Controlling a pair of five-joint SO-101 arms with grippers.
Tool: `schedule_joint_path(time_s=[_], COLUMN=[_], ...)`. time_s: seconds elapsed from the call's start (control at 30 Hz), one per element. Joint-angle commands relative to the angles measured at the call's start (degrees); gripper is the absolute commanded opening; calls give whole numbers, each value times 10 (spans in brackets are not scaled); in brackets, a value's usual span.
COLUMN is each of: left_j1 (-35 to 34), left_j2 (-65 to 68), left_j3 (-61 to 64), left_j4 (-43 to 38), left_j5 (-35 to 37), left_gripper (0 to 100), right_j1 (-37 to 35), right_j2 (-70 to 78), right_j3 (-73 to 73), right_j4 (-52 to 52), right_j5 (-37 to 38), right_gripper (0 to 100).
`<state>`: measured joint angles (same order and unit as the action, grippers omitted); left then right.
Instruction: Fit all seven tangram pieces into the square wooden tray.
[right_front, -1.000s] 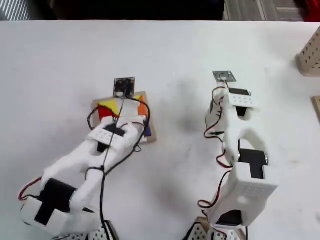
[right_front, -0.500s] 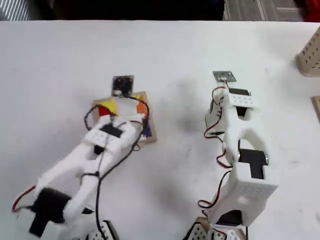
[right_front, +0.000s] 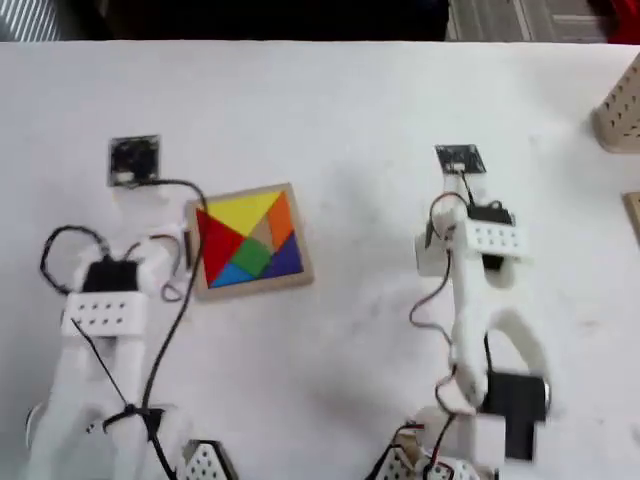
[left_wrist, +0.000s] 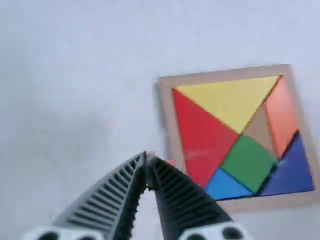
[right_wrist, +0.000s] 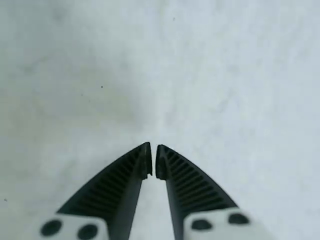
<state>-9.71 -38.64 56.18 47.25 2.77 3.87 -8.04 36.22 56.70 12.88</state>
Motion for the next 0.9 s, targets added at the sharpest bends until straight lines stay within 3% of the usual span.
schedule_joint_path(time_s=[0.0, 0.1, 0.3, 0.5, 0.87], left_j1=[-68, -73, -72, -71, -70], left_j2=[-39, -66, -166, -304, -628], left_j3=[89, 147, 222, 315, 411], left_j4=[-84, -134, -113, -97, 78], left_j5=[-50, -76, -105, -119, -116], left_gripper=[23, 22, 22, 22, 23], right_j1=[36, 36, 35, -22, -68], right_j2=[-186, -284, -454, -592, -874], right_j3=[136, 222, 338, 462, 554], right_j4=[-76, -109, -108, -107, 61], right_j5=[35, 55, 11, 1, 0], right_gripper=[18, 18, 21, 21, 19])
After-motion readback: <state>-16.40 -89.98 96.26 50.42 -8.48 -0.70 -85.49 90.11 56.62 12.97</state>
